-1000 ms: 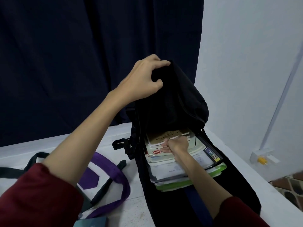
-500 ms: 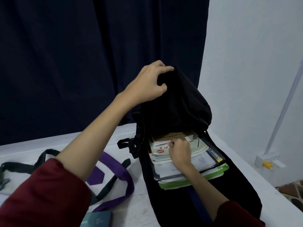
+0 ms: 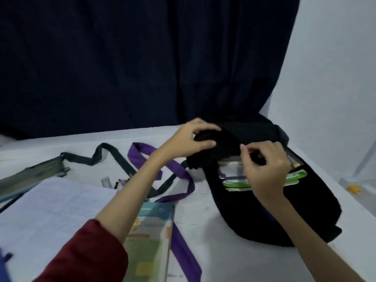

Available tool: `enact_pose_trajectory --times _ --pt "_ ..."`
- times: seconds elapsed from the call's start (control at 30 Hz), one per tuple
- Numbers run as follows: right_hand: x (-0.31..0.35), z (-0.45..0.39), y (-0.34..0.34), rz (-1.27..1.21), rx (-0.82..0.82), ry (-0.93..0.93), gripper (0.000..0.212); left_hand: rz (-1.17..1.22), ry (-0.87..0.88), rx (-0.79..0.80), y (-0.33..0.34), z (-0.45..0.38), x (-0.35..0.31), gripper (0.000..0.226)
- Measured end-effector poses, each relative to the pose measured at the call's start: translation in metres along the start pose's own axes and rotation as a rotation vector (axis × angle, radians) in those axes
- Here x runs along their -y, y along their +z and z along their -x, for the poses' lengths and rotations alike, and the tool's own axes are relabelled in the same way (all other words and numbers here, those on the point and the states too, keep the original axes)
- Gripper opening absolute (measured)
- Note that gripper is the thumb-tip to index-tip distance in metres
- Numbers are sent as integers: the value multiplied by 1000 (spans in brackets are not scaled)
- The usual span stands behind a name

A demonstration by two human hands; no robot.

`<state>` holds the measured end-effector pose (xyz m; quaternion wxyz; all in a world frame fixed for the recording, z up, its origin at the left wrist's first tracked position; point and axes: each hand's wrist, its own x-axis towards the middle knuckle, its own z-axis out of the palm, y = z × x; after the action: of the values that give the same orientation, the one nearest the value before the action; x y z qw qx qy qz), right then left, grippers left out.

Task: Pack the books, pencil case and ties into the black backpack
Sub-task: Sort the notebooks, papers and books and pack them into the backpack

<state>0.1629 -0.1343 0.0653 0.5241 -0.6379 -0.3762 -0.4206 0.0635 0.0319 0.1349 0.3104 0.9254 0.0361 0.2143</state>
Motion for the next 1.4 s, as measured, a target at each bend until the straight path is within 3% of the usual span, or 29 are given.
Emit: enact_pose_trajectory --times 0.1,0.23,0.3,0.43,0.53,0.7,0.8,0.9,0.97,1.03,1.17,1.27,1.33,1.4 --pt "40 23 20 18 48 -19 16 170 -173 94 -3 75 32 32" --pt "107 65 69 -46 282 42 20 63 -478 -12 -54 181 101 32" --pt "144 86 99 -63 475 90 23 -110 -650 -123 -90 231 138 31" --pt "214 123 155 21 1089 216 28 -305 -1001 -280 -148 318 202 46" --pt "244 152 182 220 1285 178 38 -275 -1191 -343 -171 360 237 64" --pt "255 183 200 343 1226 157 47 -315 -1179 -253 -188 380 261 75" --pt "249 180 211 249 1189 387 51 -452 -1193 -219 -195 380 267 79" --pt "251 173 220 191 1161 597 50 -435 -1225 -201 -206 377 269 82" --pt "257 165 221 68 1042 734 46 -422 -1251 -204 -214 377 273 81" --pt "260 159 221 -67 888 813 45 -413 -1242 -256 -223 375 274 65" --pt "268 144 224 -228 747 949 45 -52 -1020 -401 -248 358 255 23" --pt "270 132 226 -364 652 1170 26 61 -777 -288 -258 337 227 5" --pt "268 128 224 -411 679 1291 17 -18 -632 -103 -251 323 211 16" --pt "265 126 222 -474 715 1365 20 -106 -521 31 -233 309 197 31"
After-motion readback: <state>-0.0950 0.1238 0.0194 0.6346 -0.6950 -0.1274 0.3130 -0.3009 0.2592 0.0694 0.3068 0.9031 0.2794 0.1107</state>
